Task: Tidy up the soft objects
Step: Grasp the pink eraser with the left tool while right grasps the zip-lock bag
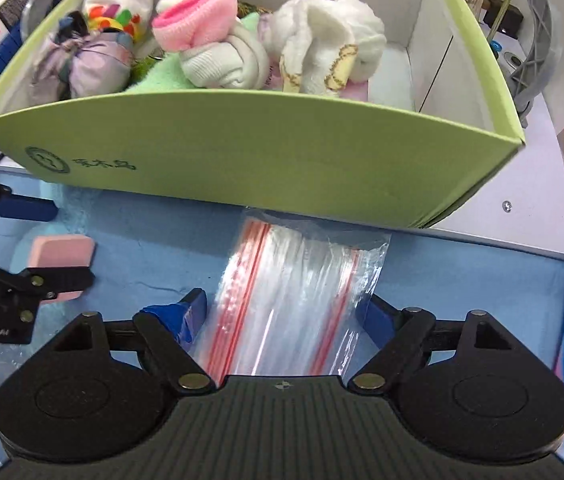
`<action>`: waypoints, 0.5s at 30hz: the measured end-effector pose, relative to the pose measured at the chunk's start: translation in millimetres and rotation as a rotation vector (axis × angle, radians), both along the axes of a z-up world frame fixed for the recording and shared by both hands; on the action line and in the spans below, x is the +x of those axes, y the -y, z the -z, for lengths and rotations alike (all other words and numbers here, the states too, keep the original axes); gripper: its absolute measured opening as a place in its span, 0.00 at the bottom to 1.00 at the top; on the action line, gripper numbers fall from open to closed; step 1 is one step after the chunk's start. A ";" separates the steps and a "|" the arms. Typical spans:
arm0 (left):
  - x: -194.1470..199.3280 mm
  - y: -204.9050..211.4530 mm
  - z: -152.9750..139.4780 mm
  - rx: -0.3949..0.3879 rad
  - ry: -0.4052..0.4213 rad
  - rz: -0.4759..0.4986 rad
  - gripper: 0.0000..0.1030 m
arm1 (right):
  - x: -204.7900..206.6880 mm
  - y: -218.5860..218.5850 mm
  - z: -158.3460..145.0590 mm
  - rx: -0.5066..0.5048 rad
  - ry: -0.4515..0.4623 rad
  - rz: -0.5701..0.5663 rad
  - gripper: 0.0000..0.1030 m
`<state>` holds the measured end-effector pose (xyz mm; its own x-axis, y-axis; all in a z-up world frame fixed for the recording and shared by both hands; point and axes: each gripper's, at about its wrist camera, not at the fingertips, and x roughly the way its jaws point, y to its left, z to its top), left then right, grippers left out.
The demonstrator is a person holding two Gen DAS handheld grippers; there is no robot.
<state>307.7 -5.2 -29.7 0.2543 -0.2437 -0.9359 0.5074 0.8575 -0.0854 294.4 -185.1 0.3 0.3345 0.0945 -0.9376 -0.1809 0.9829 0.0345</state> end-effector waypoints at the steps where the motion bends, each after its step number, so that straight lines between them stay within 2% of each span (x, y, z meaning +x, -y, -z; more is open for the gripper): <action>1: -1.4 -1.9 -0.2 -0.005 0.009 0.005 0.66 | 0.1 -3.0 1.1 -0.025 -0.003 -0.018 0.69; 4: -3.5 -6.0 -1.4 -0.024 0.024 0.026 0.59 | -4.4 -2.9 3.2 -0.030 0.021 -0.025 0.74; 6: -4.2 -8.1 -3.5 -0.049 0.016 0.039 0.46 | -9.7 -0.6 4.5 -0.024 0.045 -0.041 0.74; 8: -3.5 -12.6 -7.3 -0.092 -0.012 0.047 0.29 | -17.2 1.9 4.6 -0.026 0.077 -0.072 0.70; 9: -2.7 -14.9 -9.0 -0.109 -0.013 0.040 0.27 | -22.4 5.8 3.8 -0.018 0.088 -0.085 0.64; 11: -3.4 -17.8 -13.3 -0.098 0.017 0.019 0.21 | -24.5 19.1 -3.2 0.029 0.117 -0.066 0.40; 12: -4.7 -20.4 -17.4 -0.113 0.023 0.012 0.20 | -24.2 28.5 -6.9 0.090 0.122 -0.040 0.23; 15: -9.8 -30.6 -37.1 -0.170 0.039 0.003 0.18 | -38.0 48.7 -10.2 0.164 0.148 -0.020 0.20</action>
